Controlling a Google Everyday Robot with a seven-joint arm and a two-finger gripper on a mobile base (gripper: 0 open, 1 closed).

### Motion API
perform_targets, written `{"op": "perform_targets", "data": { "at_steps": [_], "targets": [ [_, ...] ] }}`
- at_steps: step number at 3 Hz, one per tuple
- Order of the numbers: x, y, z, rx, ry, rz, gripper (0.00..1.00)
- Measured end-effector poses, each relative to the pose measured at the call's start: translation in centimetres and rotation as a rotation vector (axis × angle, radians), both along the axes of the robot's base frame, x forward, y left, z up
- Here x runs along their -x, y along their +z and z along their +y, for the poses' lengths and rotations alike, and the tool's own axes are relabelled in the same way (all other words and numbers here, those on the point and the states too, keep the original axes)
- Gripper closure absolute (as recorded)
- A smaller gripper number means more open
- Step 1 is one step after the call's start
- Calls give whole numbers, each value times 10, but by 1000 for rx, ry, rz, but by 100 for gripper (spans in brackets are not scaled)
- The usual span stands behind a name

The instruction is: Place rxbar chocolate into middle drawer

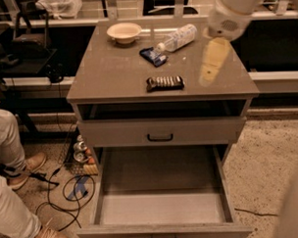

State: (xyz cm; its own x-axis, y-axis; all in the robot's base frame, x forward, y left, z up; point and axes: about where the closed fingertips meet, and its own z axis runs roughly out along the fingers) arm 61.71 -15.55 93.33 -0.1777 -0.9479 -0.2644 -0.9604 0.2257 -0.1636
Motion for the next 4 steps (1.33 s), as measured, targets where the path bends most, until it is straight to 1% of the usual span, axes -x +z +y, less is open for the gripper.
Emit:
{"op": "perform_targets", "data": {
  "at_steps": [1,2,3,4],
  "targets": [
    [-51,-34,38,-8,5,34,0],
    [-54,-35,39,-11,5,28,0],
    [-72,-55,50,-17,-6,42,0],
    [-96,-83,63,-35,-43,73,0]
  ]
}}
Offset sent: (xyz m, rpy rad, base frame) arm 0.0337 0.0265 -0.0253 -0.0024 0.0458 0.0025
